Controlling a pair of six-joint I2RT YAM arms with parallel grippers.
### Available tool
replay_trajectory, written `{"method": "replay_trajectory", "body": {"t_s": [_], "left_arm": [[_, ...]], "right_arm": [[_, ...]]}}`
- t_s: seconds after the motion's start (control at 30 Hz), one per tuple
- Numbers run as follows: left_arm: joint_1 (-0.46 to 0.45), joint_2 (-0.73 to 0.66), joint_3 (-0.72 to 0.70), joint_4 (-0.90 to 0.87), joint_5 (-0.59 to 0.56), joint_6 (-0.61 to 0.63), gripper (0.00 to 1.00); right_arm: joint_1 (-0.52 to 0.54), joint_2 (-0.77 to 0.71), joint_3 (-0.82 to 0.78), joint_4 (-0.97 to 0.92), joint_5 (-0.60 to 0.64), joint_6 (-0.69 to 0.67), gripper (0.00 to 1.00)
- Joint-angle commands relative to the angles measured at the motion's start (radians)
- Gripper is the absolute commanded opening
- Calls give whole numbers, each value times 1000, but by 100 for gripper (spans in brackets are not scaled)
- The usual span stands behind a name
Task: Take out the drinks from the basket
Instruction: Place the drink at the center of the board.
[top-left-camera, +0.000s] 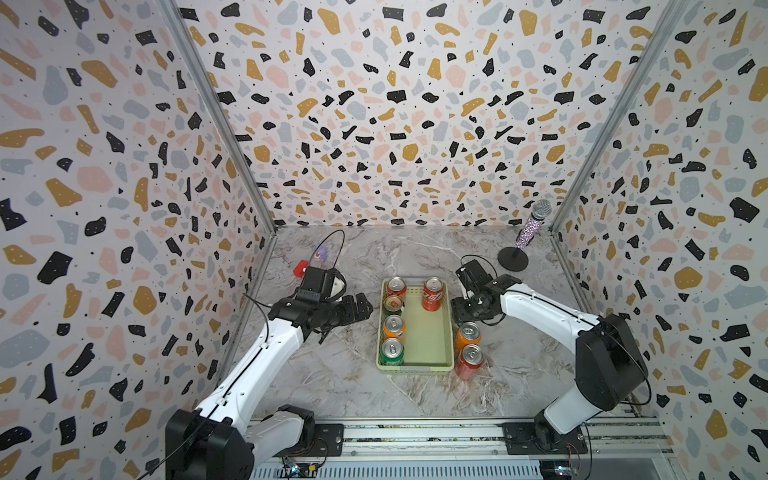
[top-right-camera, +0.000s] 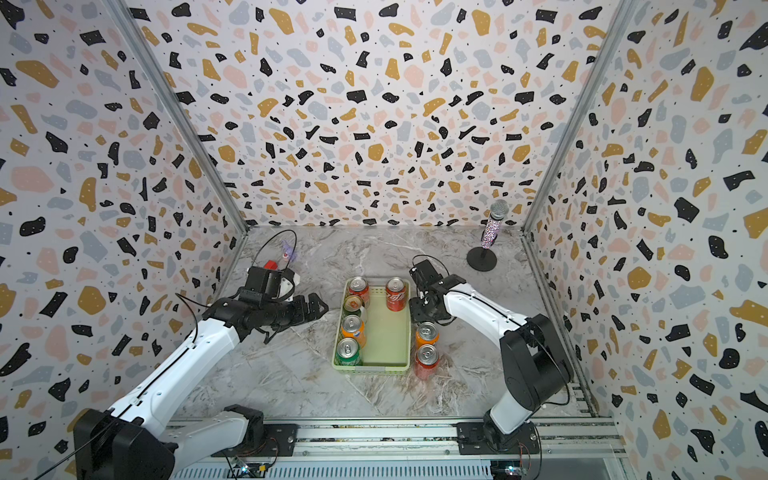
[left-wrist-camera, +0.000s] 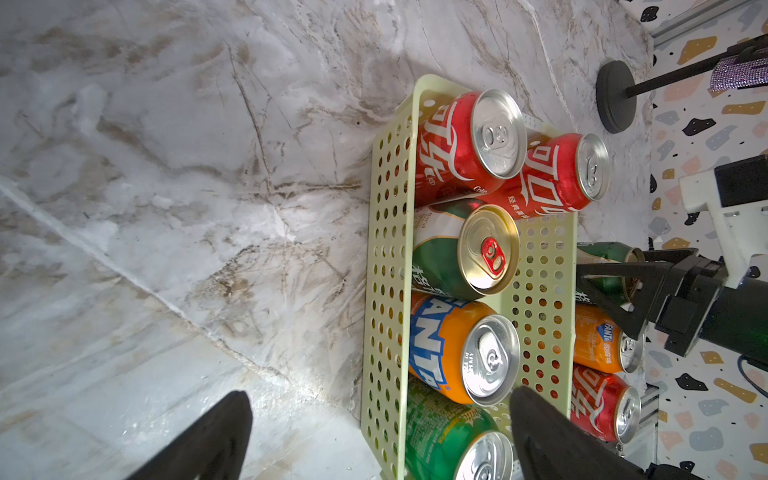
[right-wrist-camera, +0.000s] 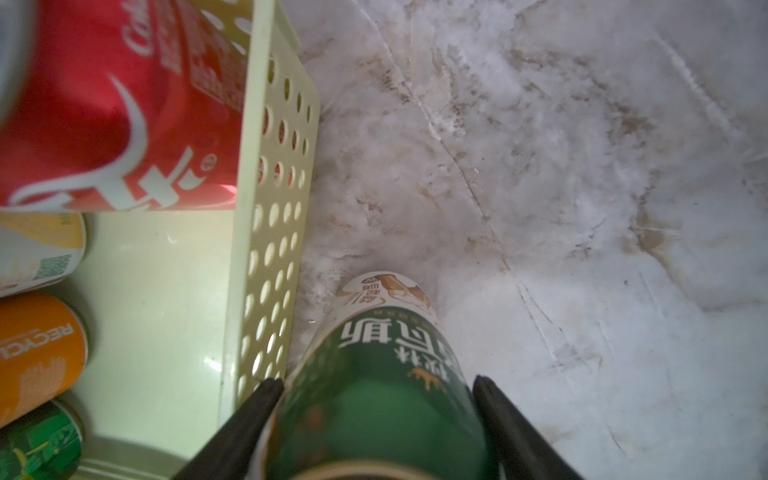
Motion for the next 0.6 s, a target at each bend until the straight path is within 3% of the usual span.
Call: {"method": "replay_trajectory", "body": {"t_s": [0.0, 0.57], "left_arm": [[2, -1, -11, 35, 14, -7, 100], [2, -3, -15, 38, 15, -8, 100]], "right_arm": [[1, -18, -7, -15, -15, 12, 56], [1, -42, -4, -39, -17, 3, 73]]}}
